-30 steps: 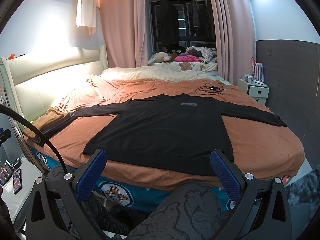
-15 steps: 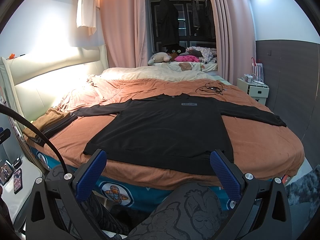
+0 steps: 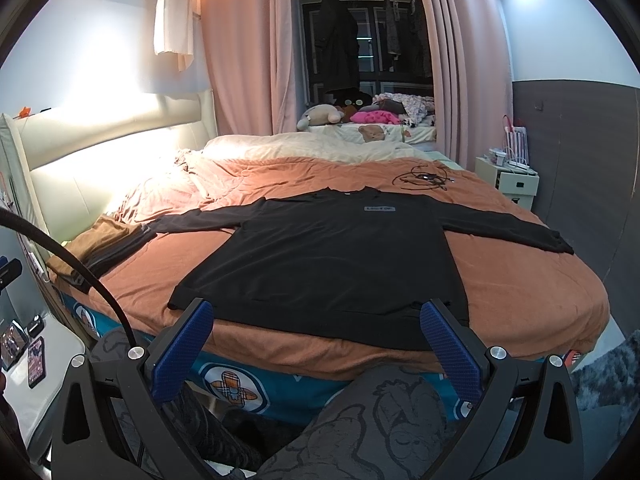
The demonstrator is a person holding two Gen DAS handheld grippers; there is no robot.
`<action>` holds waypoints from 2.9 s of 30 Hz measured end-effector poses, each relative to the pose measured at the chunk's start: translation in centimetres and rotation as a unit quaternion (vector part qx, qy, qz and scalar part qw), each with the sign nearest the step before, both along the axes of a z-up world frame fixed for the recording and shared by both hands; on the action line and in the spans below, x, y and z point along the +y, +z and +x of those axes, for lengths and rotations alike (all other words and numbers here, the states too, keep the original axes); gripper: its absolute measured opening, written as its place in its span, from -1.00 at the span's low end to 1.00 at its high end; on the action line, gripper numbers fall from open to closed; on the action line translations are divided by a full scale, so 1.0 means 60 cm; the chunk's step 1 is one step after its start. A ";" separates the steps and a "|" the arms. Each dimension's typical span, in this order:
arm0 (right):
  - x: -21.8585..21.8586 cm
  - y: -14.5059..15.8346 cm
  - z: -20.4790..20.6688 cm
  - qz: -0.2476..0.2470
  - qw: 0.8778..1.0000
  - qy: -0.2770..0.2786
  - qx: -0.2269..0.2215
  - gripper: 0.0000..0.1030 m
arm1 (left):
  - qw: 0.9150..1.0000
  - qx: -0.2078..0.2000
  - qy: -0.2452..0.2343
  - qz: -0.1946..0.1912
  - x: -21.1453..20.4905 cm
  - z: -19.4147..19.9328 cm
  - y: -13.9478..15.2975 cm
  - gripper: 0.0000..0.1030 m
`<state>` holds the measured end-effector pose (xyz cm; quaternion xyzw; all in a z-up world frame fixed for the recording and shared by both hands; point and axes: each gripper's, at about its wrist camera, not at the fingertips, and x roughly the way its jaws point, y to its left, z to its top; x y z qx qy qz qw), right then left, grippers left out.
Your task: Fold small clothes
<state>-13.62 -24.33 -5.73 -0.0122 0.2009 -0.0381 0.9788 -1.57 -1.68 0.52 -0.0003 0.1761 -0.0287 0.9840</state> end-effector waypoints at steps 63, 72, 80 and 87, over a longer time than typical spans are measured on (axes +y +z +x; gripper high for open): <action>-0.029 0.015 0.714 0.052 0.990 0.042 0.120 0.85 | 0.965 0.220 0.075 -0.123 0.144 0.780 -0.138 0.14; -0.006 -0.020 0.831 0.054 0.984 0.043 0.163 0.78 | 0.949 0.262 0.093 -0.150 0.185 0.892 -0.215 -0.02; 0.017 -0.050 0.918 0.060 0.978 0.046 0.194 0.64 | 0.928 0.305 0.110 -0.183 0.216 0.958 -0.284 -0.03; 0.048 -0.076 0.979 0.070 0.973 0.059 0.211 0.23 | 0.916 0.313 0.133 -0.215 0.252 0.992 -0.318 -0.04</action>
